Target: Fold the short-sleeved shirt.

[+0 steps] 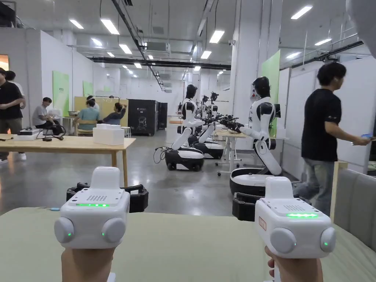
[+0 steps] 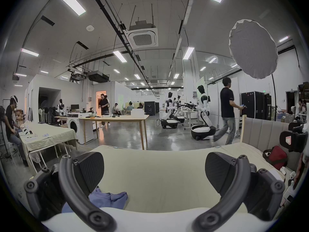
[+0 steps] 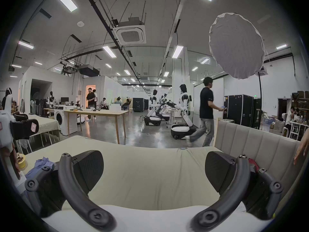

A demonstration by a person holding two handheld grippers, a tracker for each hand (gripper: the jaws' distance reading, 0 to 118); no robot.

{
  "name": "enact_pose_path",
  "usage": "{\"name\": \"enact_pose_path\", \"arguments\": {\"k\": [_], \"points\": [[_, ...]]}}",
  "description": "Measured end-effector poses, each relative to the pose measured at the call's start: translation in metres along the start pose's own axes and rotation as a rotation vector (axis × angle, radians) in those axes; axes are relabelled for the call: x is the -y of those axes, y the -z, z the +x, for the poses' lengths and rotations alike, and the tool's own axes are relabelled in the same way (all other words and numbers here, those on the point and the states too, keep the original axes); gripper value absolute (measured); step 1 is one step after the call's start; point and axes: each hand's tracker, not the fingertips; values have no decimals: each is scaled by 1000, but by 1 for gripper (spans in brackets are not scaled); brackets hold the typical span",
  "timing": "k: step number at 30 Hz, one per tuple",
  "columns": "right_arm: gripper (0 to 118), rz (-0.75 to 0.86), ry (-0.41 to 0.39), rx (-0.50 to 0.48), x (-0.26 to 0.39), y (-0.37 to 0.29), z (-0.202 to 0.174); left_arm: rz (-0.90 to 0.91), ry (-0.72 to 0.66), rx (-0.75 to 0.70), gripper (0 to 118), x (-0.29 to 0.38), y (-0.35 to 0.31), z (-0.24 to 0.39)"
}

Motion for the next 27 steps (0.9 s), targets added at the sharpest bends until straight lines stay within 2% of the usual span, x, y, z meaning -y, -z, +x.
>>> {"name": "enact_pose_path", "arguments": {"k": [5,7,8,10,13,14,15,17,18,19,20,21,23,24,27], "points": [[118,1,-3,1,0,1,0,-4,6,0,118,1,2,-3],[118,-1,-123,16,-1,3,-6,-15,187,-10,118,-4,5,5],[118,14,-240,29,-2,3,-11,-1,332,-7,118,-7,6,11],[118,47,-546,61,1,4,-26,58,714,-29,118,-4,7,27],[118,77,-1145,34,31,6,-52,143,1373,-77,118,29,4,52],[118,91,-1378,5,50,5,-58,169,1569,-94,118,44,3,56],[118,102,-1623,-21,73,3,-62,177,1729,-63,118,60,3,59],[118,93,-2080,-64,121,4,-60,117,1939,-30,118,89,7,60],[118,49,-2255,-61,140,6,-56,119,2000,-20,118,100,8,59],[118,18,-2259,-19,151,9,-51,128,1988,-33,118,105,8,59],[118,5,-2131,-20,147,10,-51,146,1875,-22,118,101,4,58],[118,-9,-1924,-10,136,10,-54,130,1681,3,117,90,-1,55],[118,-78,-1447,25,98,15,-54,63,1272,27,118,62,-4,49],[118,-91,-1168,50,74,17,-52,43,1031,38,117,42,-5,44],[118,-84,-342,-4,17,11,-25,31,408,106,118,6,-4,20]]}}
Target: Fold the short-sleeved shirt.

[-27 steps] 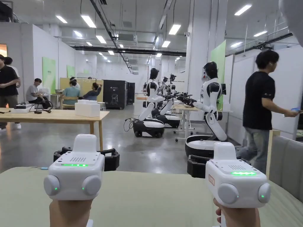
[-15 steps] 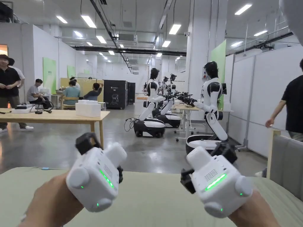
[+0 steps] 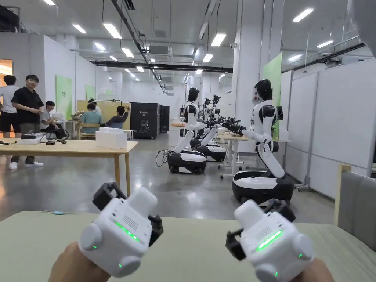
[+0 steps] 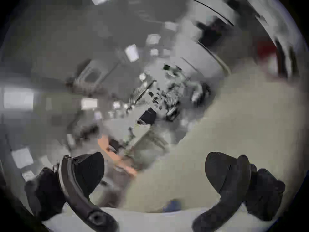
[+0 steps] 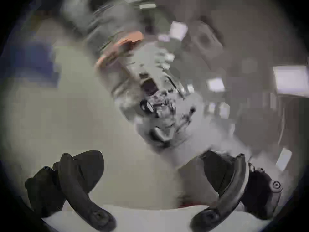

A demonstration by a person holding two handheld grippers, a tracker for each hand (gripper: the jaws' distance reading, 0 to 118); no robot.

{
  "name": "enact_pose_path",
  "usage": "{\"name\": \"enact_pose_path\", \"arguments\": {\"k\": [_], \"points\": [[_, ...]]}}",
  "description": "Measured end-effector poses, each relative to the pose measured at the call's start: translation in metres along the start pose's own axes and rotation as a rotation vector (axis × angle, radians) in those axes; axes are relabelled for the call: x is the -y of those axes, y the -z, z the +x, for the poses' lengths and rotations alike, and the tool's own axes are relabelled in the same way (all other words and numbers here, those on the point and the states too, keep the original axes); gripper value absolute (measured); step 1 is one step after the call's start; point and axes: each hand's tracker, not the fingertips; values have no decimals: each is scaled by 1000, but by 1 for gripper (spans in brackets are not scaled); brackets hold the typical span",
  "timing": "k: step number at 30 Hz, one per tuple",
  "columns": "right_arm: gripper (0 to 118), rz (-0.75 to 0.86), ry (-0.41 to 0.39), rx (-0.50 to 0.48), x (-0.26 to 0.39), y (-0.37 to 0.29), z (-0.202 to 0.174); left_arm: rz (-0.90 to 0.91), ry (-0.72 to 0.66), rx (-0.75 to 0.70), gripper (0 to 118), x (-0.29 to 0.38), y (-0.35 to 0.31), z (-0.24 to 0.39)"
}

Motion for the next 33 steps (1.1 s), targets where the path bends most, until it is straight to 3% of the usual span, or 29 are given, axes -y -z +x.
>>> {"name": "enact_pose_path", "arguments": {"k": [2,3,4,5,8,12,15,16,17,18,19,20,21,22,28,33], "points": [[118,48,432,-87,3,-6,24,27,-301,50,118,1,-2,-11],[118,61,572,-119,11,-8,30,23,-433,77,118,8,-3,-14],[118,60,636,-119,15,-12,30,14,-533,84,118,16,-2,-14],[118,38,645,-95,21,-13,29,-17,-622,99,118,26,0,-12],[118,1,492,-25,27,-10,20,-104,-597,67,118,46,14,-5],[118,38,322,-19,26,-14,12,-78,-476,19,118,41,12,0],[118,39,338,-46,22,-15,15,-88,-462,24,118,32,14,1],[113,37,352,-57,20,-17,15,-90,-458,13,118,30,14,1],[101,39,358,-57,20,-18,15,-86,-459,13,114,30,13,0],[72,52,363,-49,20,-20,15,-67,-458,27,98,29,10,-1],[13,56,355,-20,18,-21,13,-52,-455,43,31,28,9,0],[1,36,330,24,16,-20,13,-68,-432,31,0,25,11,4],[1,51,331,51,18,-22,13,-60,-438,8,0,24,11,8],[1,62,345,12,19,-23,15,-34,-428,17,0,21,7,3],[1,48,351,3,22,-21,14,-52,-427,7,0,24,6,-6],[1,93,292,-102,-2,-15,-37,-86,-412,-88,0,46,-17,-53]]}}
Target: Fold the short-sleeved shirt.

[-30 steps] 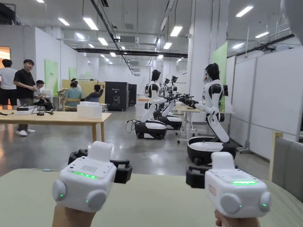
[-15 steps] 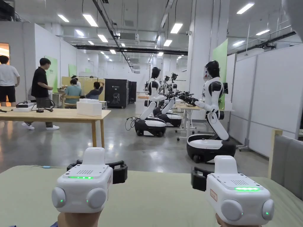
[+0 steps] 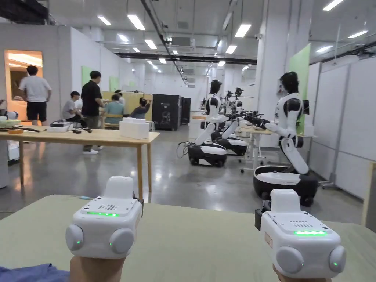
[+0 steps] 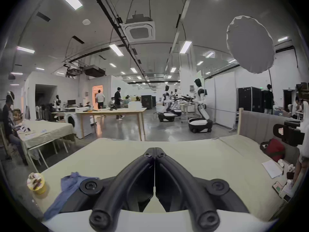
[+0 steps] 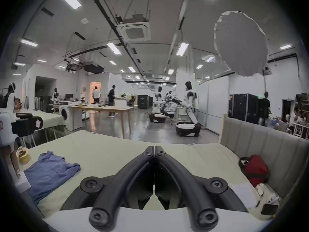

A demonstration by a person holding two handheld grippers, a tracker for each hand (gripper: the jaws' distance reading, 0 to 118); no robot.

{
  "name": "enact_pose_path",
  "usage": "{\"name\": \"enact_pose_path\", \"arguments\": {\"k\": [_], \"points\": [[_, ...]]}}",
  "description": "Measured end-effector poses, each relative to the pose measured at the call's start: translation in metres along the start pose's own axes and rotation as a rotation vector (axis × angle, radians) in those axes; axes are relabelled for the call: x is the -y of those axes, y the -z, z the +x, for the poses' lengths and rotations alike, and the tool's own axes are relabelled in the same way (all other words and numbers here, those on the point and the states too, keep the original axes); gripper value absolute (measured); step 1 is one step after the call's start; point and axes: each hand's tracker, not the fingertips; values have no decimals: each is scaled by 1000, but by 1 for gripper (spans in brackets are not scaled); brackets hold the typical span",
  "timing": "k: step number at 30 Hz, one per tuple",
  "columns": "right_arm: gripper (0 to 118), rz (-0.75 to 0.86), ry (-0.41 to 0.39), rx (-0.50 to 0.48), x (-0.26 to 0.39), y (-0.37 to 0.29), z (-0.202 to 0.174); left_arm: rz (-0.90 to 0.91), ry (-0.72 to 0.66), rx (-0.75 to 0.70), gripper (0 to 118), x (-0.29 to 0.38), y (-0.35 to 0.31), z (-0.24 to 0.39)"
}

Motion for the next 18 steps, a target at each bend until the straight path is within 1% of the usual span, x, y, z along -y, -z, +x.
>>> {"name": "enact_pose_path", "arguments": {"k": [2,4,6,7,9,10,12,14,15,16,17,18], "points": [[1,20,-4,-83,-3,5,-40,-15,11,-79,0,6,-10,-36],[1,28,12,-178,-5,9,-83,-22,64,-178,0,9,-22,-77],[1,34,7,-283,-4,9,-131,-50,95,-288,0,17,-38,-125],[1,36,-2,-319,-3,9,-151,-76,107,-334,0,21,-43,-145],[1,25,-21,-402,3,6,-191,-187,136,-416,0,34,-47,-188],[1,23,-28,-428,7,5,-205,-257,142,-436,0,41,-45,-202],[1,7,-28,-463,21,7,-228,-453,76,-397,0,60,-34,-229],[1,-17,-18,-495,32,10,-242,-592,-32,-300,0,83,-17,-244],[1,-26,-15,-500,38,13,-245,-612,-74,-270,0,93,-8,-247],[1,-32,-11,-500,42,16,-247,-621,-77,-271,0,100,3,-247],[1,-44,-8,-505,46,21,-248,-649,-100,-245,3,109,14,-247],[1,-55,-8,-507,50,26,-250,-679,-151,-193,23,120,29,-246]]}}
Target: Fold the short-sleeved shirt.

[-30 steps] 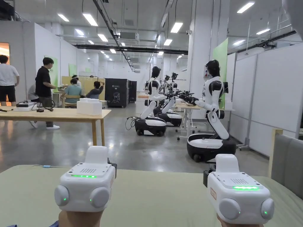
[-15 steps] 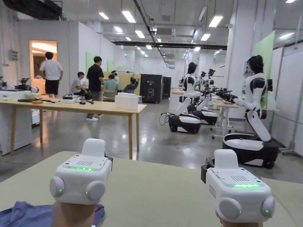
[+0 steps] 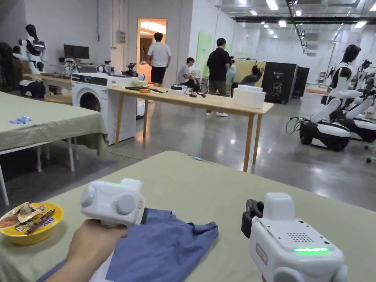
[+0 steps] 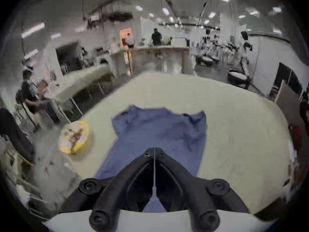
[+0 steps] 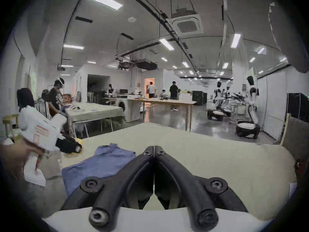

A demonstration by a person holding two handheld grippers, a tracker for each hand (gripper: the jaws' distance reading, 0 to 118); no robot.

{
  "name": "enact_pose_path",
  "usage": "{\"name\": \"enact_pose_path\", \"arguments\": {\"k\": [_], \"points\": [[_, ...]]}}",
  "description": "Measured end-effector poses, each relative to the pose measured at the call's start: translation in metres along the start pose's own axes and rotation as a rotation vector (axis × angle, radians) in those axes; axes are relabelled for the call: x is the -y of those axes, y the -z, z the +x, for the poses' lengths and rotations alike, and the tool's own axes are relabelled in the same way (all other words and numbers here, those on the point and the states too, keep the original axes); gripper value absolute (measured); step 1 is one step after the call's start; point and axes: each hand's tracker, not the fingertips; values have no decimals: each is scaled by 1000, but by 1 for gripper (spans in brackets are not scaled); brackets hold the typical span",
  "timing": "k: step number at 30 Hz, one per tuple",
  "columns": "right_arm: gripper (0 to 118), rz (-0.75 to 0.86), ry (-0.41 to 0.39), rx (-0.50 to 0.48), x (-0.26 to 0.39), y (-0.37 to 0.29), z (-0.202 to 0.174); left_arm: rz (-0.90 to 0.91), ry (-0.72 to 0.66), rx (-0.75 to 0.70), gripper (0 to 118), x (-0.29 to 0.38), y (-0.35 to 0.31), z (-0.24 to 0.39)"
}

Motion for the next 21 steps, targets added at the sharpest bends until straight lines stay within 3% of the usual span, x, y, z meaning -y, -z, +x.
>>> {"name": "enact_pose_path", "arguments": {"k": [1,2,7,11,16,18,19,20,21], "points": [[1,-9,-2,5,3,3,2,-30,-14,39,80,0,17,5],[1,-16,-5,9,6,6,5,-61,-5,55,116,-1,37,14],[1,-68,-23,33,25,21,25,-134,105,10,117,8,133,57],[1,-116,-46,64,43,29,42,-205,57,24,115,16,204,72],[1,-167,-50,91,58,31,60,-230,89,-74,109,21,256,70],[1,-180,-53,101,62,32,66,-262,81,-12,107,24,255,66],[1,-184,-53,105,63,32,68,-257,79,-3,97,22,246,59],[1,-185,-50,109,64,32,71,-240,70,-3,73,18,241,56],[1,-188,-38,111,64,31,74,-211,73,-9,39,13,237,53]]}}
